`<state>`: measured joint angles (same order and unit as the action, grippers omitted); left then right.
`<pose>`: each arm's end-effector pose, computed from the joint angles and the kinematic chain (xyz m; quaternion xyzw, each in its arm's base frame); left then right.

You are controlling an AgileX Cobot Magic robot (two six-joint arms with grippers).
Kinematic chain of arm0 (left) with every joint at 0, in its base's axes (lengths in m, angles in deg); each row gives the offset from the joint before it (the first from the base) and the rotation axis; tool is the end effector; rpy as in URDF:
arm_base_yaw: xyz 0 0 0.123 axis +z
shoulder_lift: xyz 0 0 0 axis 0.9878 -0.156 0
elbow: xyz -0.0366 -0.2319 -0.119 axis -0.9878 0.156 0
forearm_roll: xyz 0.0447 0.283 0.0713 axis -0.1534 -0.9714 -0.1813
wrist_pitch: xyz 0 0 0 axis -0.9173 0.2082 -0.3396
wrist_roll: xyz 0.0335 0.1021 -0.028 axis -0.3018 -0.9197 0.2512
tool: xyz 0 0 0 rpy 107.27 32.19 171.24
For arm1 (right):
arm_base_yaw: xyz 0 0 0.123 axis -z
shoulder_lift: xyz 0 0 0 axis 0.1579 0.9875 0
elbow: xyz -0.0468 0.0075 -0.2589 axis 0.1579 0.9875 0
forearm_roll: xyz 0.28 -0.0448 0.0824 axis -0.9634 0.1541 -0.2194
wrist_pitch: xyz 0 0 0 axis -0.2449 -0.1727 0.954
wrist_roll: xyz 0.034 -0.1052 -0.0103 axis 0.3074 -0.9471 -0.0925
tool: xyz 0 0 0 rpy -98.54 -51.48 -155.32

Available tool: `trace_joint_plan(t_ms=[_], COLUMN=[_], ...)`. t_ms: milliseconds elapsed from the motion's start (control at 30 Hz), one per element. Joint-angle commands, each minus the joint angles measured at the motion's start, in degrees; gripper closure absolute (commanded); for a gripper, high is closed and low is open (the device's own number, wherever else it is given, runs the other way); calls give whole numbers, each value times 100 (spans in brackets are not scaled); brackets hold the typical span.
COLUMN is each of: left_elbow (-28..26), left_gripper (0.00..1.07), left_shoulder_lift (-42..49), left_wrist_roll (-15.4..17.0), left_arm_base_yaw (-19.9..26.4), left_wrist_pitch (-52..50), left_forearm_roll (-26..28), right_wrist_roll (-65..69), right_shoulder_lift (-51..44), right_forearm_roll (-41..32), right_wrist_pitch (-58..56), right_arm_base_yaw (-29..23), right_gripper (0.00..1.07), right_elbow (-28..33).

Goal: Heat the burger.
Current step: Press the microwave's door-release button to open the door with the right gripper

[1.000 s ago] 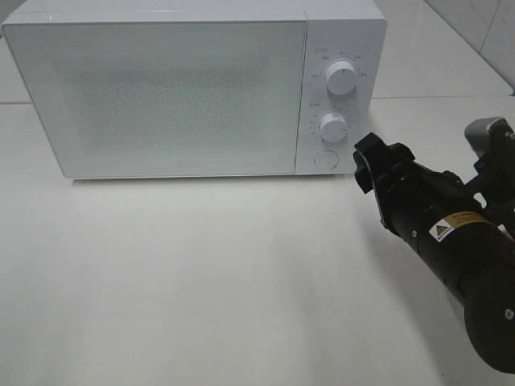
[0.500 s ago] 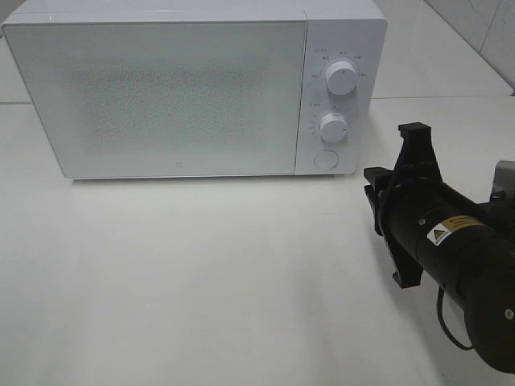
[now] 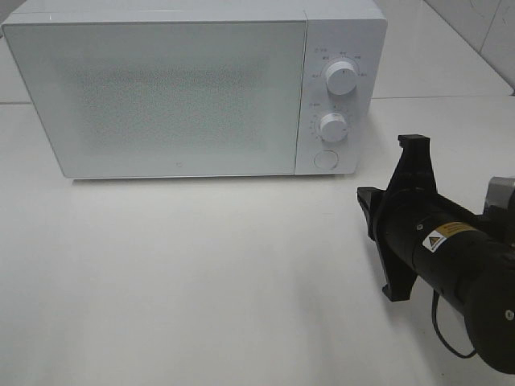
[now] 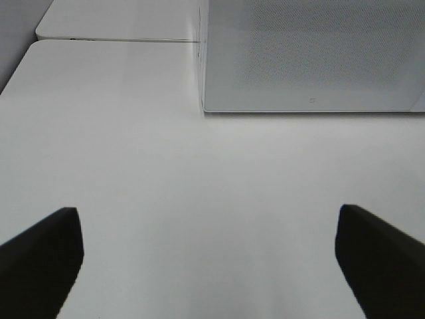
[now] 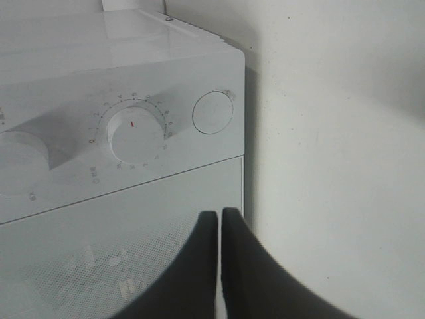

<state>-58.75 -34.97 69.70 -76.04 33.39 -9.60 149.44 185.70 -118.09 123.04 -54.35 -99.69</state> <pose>0.0731 -0.0114 0.2938 0.0215 0.8431 -0.0345 0.5362 0.2265 0.1424 0.0629 0.5350 0.6122 0.4533 0.3654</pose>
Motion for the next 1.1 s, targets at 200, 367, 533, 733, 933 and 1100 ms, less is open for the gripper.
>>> trace_joint_plan(t_ms=[200, 367, 533, 733, 933, 1100], left_elbow=[0, 0, 0, 0, 0, 0], left_gripper=[9, 9, 9, 9, 9, 9], left_shoulder_lift=[115, 115, 115, 115, 115, 115], left_wrist_roll=[6, 6, 6, 6, 6, 6], left_arm_base_yaw=[-34, -34, -34, -34, -34, -34], left_wrist_pitch=[-52, -52, -52, -52, -52, -52], left_forearm_roll=[11, 11, 11, 11, 6, 6], right_wrist_roll=[46, 46, 46, 46, 46, 46], right_shoulder_lift=[355, 596, 751, 1180, 1392, 1524], right_forearm_roll=[74, 80, 92, 120, 264, 487], right_wrist_pitch=[11, 11, 11, 11, -6, -178], right_arm_base_yaw=[0, 6, 6, 6, 69, 332], right_gripper=[107, 107, 107, 107, 107, 107], right_elbow=[-384, -619, -785, -1117, -1369, -1558])
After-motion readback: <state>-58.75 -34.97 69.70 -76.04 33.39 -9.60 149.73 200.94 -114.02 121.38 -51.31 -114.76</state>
